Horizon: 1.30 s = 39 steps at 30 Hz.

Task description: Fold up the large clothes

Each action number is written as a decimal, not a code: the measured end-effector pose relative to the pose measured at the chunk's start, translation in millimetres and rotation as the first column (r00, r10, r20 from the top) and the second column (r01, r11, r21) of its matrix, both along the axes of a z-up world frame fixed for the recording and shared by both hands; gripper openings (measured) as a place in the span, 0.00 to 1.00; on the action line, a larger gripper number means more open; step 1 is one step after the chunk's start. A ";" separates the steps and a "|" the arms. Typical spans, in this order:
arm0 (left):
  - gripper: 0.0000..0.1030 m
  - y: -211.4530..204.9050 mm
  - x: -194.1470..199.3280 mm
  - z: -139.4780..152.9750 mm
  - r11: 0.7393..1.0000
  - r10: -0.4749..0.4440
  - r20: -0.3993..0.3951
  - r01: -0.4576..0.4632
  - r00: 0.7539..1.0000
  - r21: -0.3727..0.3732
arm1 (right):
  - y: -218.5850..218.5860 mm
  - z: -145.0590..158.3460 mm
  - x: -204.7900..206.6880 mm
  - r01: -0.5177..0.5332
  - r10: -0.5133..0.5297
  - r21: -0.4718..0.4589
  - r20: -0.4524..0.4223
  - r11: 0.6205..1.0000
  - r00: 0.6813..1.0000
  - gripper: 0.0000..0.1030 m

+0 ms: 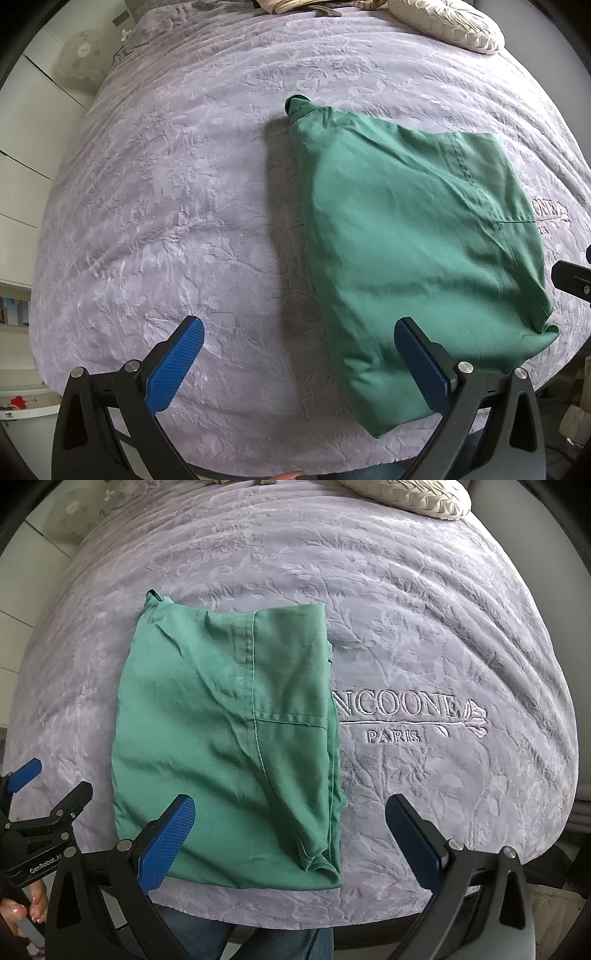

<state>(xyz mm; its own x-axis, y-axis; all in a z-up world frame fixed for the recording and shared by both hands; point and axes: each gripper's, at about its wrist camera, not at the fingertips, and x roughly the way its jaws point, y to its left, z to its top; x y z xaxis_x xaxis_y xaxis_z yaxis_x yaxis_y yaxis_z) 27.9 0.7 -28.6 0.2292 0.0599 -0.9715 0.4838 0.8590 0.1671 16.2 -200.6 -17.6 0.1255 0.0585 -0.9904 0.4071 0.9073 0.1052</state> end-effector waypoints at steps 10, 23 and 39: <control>1.00 1.0 2.1 0.4 1.000 -0.010 -0.001 0.010 1.000 -0.003 | -0.5 0.0 1.2 0.000 0.000 0.002 0.000 1.000 1.000 1.00; 1.00 -2.2 2.4 0.1 1.000 -0.009 -0.004 0.009 1.000 0.000 | -0.7 -0.6 2.3 -0.001 0.001 0.001 -0.001 1.000 1.000 1.00; 1.00 -3.6 -0.7 -2.4 1.000 -0.005 -0.002 0.005 1.000 0.008 | 0.2 -0.7 3.5 -0.003 0.003 0.000 -0.003 1.000 1.000 1.00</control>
